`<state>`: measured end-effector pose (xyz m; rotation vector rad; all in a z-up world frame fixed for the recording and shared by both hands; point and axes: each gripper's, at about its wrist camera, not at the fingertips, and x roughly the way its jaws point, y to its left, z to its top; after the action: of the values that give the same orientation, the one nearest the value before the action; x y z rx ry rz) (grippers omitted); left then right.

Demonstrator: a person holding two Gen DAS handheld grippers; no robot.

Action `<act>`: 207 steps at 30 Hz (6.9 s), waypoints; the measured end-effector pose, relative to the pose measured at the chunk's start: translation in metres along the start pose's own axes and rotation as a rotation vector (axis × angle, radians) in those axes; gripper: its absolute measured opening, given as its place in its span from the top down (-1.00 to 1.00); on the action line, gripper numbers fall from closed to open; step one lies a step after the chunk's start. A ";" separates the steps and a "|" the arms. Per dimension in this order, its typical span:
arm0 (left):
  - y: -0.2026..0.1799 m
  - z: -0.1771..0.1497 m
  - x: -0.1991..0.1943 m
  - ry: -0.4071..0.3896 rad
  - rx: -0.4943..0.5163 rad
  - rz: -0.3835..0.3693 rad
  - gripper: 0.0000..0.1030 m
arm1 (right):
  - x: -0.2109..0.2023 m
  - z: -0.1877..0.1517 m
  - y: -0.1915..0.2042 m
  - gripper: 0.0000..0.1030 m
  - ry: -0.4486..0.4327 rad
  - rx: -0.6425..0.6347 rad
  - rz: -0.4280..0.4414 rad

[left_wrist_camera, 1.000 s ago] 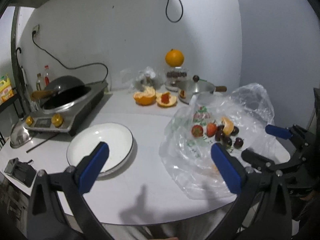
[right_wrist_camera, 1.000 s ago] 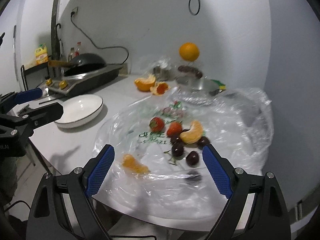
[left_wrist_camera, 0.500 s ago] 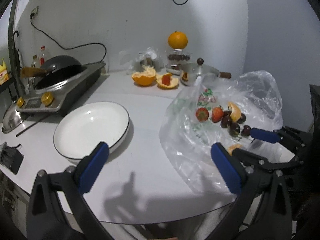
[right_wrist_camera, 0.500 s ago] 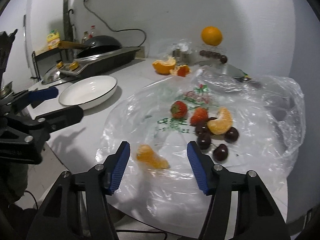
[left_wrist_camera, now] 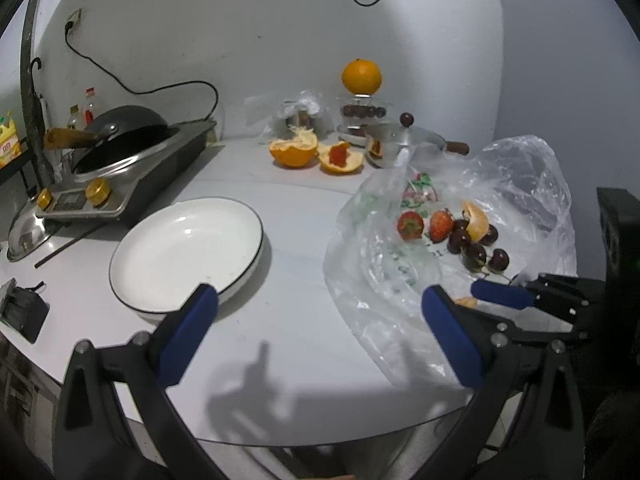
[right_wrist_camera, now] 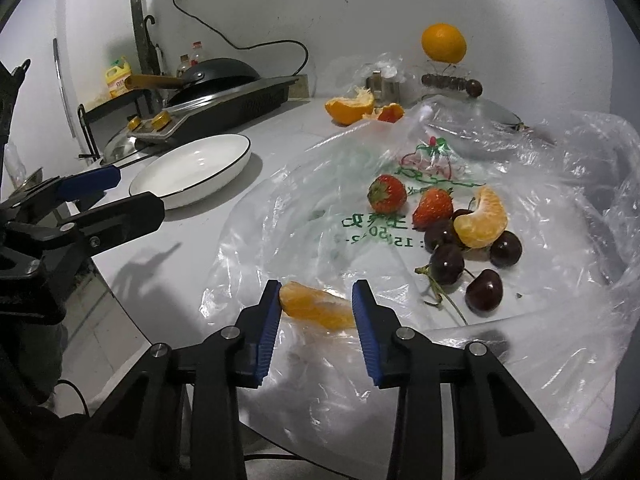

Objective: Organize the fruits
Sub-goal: 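Move the open right gripper down around an orange segment on the bag, then close the right gripper on the orange segment and lift it, then lower the left gripper onto a dark cherry and close on it while right holds segment, then carry the cherry with the left gripper and segment with the right to the plate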

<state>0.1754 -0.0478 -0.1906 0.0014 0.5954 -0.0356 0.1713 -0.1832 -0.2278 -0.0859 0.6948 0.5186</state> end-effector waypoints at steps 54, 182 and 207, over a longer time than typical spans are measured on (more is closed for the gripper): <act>-0.054 0.031 0.021 0.031 0.020 -0.018 -1.00 | -0.016 0.003 -0.050 0.02 0.039 -0.159 0.060; -0.126 0.044 0.089 0.179 0.177 -0.365 0.49 | -0.061 0.027 -0.122 -0.13 -0.151 0.051 -0.077; -0.027 0.059 0.036 0.063 0.088 -0.297 0.49 | -0.053 0.068 -0.040 -0.13 -0.183 -0.044 -0.052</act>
<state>0.2376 -0.0764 -0.1622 -0.0002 0.6527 -0.3506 0.1968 -0.2243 -0.1455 -0.0961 0.5010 0.4853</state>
